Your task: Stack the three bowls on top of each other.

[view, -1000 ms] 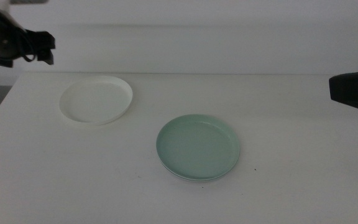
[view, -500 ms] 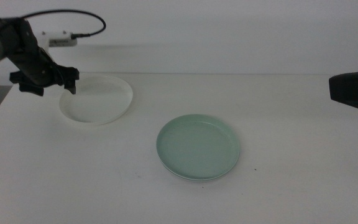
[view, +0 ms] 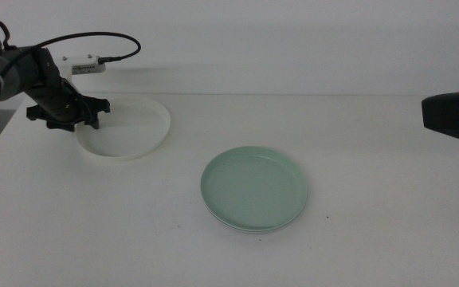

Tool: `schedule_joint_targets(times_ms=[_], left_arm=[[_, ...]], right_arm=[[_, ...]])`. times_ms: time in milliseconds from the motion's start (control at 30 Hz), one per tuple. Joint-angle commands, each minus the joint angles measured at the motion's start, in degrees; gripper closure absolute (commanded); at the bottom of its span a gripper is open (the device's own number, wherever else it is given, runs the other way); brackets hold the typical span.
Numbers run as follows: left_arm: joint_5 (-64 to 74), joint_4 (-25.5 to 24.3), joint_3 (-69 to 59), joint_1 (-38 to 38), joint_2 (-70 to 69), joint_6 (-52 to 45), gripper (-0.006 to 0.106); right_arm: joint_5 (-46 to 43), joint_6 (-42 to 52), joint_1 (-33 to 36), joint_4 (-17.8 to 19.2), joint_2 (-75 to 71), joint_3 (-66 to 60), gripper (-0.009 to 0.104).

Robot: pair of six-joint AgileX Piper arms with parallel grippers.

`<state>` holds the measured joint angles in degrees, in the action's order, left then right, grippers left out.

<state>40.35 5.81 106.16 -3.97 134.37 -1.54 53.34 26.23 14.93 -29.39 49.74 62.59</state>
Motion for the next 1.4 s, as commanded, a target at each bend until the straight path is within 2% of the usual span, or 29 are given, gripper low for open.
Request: schedule_joint_targets(times_ms=[0,100,133,300,400,467,700,867,1000,1367], left_arm=[[0.66,-0.28,0.28,-0.15,0.72,0.08,0.064],[1.18,-0.16,0.28,-0.48,0.61,0.51,0.097],[1.59,-0.16,0.28,-0.51,0.25,0.51,0.102],[5.57,0.21,0.28,-0.75,-7.44,-0.36,0.102],[11.27,3.69,-0.93,-0.24,-13.96,-0.07,0.102],[11.49,5.91,-4.37,1.13,-18.48,-0.18,0.102],[5.59,7.18,-23.45,12.01,-35.04,0.32,0.102],[0.43,11.07,-29.83,19.23,-36.19,0.32,0.102],[-3.06,11.65,-31.23,24.62,-34.21,0.32,0.102],[-7.94,16.16,-31.23,27.52,-26.07,-0.14,0.102]], right_arm=[[-0.62,0.65,-0.20,-0.29,-0.30,-0.32,0.009],[-0.62,0.65,-0.20,-0.29,-0.30,-0.32,0.009],[-0.62,0.65,-0.20,-0.29,-0.30,-0.32,0.009],[-0.62,0.65,-0.20,-0.29,-0.30,-0.32,0.009],[-0.62,0.65,-0.20,-0.29,-0.30,-0.32,0.009],[-0.62,0.65,-0.20,-0.29,-0.30,-0.32,0.009],[-0.62,0.65,-0.20,-0.29,-0.30,-0.32,0.009],[-0.62,0.65,-0.20,-0.29,-0.30,-0.32,0.009],[-0.62,0.65,-0.20,-0.29,-0.30,-0.32,0.009],[-0.62,0.65,-0.20,-0.29,-0.30,-0.32,0.009]])
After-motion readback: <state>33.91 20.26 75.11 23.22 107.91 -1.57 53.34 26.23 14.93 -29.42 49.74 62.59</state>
